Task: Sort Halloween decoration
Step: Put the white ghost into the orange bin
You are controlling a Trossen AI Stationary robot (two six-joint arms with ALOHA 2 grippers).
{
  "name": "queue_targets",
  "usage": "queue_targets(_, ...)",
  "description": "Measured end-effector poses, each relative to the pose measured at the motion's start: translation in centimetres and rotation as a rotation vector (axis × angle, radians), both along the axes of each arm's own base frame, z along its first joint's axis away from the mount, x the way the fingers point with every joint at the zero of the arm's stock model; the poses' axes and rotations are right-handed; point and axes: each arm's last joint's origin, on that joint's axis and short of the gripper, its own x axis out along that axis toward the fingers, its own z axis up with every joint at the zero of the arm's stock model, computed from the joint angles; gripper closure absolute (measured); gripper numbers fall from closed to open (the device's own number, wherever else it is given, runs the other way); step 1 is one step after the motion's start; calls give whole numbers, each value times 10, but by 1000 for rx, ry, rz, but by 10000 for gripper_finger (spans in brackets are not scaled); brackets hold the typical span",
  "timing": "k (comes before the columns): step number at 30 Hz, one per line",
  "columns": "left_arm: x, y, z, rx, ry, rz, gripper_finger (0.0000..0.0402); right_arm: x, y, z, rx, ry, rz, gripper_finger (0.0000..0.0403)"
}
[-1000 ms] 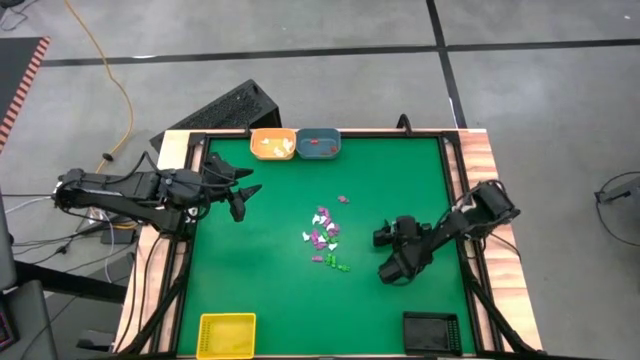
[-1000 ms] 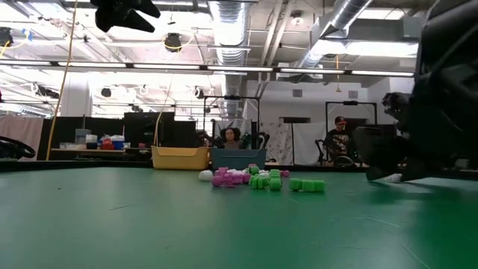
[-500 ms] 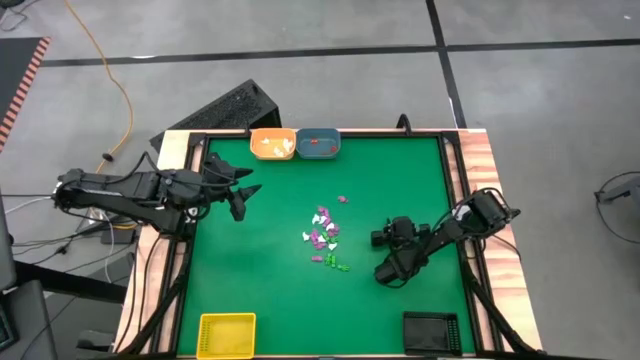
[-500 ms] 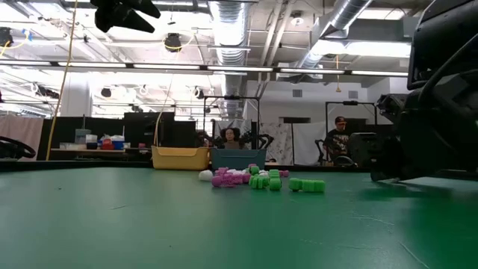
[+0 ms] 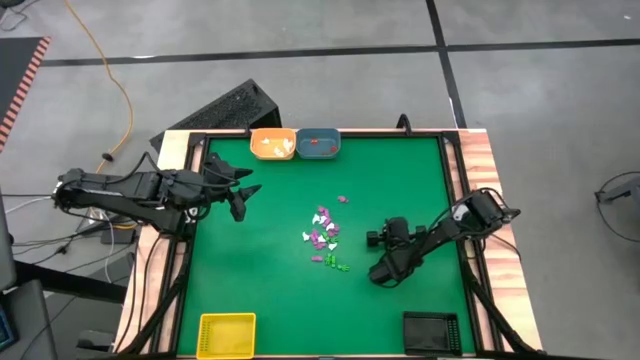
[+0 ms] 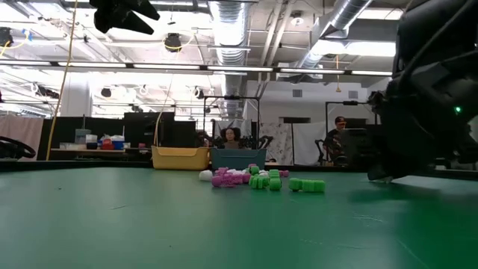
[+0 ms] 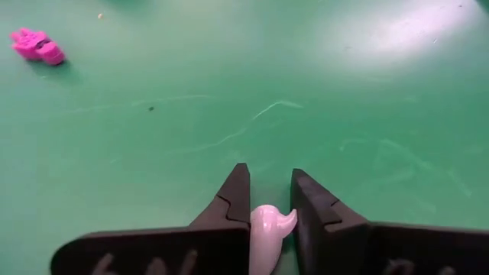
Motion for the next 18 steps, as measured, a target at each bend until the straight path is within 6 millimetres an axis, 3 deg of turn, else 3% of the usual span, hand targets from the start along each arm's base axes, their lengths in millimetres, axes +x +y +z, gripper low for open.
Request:
queue_targets(7, 0, 0, 0, -1, -1, 0, 170, 17, 8, 17, -1, -5, 7, 354)
queue_targets(18, -2, 0, 1, -3, -5, -8, 170, 54, 18, 60, -48, -50, 91, 356)
